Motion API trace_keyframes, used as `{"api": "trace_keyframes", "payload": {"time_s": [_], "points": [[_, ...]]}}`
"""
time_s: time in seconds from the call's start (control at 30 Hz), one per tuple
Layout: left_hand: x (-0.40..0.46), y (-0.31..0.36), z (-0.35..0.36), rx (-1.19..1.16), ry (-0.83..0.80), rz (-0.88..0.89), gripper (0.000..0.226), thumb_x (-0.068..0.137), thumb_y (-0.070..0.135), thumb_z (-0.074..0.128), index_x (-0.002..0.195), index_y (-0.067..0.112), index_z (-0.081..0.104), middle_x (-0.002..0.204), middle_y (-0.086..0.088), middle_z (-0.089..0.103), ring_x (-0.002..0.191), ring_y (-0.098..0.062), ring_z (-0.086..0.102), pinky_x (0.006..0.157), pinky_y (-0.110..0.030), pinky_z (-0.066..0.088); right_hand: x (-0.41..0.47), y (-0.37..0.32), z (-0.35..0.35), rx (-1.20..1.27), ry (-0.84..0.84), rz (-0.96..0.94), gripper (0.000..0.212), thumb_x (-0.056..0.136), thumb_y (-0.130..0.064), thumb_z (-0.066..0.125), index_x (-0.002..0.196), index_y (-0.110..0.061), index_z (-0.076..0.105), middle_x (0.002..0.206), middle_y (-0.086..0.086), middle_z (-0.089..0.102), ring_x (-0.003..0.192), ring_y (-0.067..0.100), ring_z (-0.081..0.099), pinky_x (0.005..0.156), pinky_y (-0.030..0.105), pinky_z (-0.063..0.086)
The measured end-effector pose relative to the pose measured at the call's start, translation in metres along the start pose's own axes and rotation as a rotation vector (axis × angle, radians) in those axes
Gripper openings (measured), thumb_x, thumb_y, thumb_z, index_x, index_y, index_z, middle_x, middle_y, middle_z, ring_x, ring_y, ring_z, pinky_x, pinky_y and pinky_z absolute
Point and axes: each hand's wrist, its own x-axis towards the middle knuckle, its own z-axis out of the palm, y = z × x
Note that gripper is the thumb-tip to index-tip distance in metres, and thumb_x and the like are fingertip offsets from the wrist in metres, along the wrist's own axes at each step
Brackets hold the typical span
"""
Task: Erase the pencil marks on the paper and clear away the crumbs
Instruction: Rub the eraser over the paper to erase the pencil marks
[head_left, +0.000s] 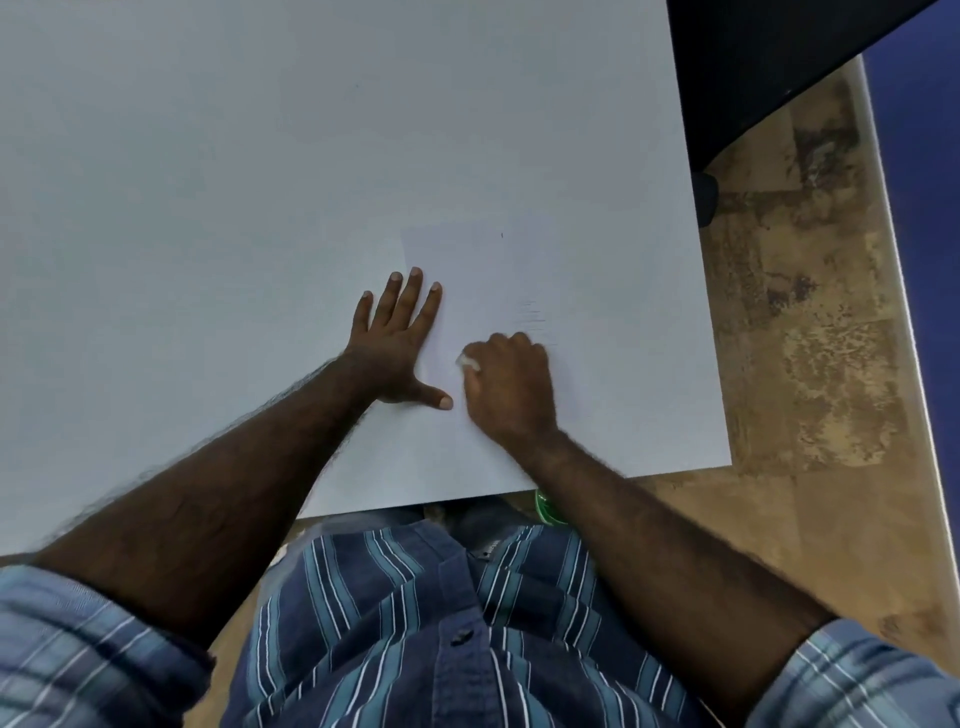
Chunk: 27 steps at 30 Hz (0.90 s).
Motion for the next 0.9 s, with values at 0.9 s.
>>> {"api": "trace_keyframes", "payload": {"time_s": [0.9], "points": [[0.005, -0.016, 0.018, -0.067, 0.132, 0.089, 0.152, 0.055, 0.101, 0.056, 0.162, 0.025, -0.022, 0.166, -0.003, -0.035, 0.153, -0.026, -0.034, 0.123, -0.054, -0.017, 0.017, 0.007, -0.002, -0.014, -0.002, 0.088, 0.017, 0.096, -0.026, 0.064, 0.104, -0.021, 0.078, 0.095, 0.001, 0.073, 0.092, 0.028, 0.061, 0.078, 0.042, 0.045]]}}
